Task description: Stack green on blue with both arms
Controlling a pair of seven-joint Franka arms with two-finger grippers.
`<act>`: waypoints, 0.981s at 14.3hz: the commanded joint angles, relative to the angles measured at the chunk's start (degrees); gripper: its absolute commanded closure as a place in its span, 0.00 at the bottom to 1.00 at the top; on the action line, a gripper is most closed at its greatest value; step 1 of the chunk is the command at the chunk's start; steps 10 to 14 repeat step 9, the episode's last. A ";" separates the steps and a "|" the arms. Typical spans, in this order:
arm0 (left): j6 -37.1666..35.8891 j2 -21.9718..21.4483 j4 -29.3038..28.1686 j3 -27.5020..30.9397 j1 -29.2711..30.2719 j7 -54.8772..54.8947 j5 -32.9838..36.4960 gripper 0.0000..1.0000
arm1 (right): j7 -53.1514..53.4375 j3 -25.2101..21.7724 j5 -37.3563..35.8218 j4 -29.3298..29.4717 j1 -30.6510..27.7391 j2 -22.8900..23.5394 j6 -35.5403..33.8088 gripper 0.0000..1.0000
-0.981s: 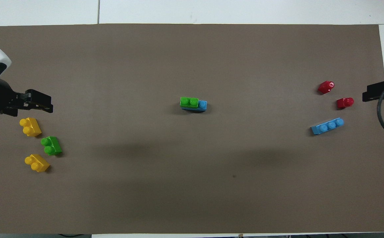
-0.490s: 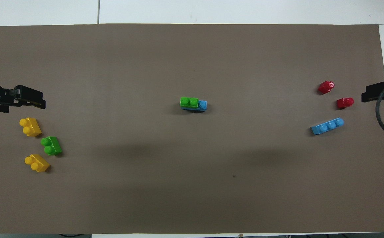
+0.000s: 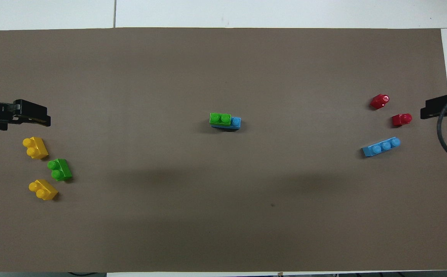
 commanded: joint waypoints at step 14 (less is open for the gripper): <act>0.70 -0.75 -0.26 -0.54 0.20 1.96 1.69 0.00 | -0.63 0.57 -0.68 -0.49 -0.65 -0.31 -0.03 0.00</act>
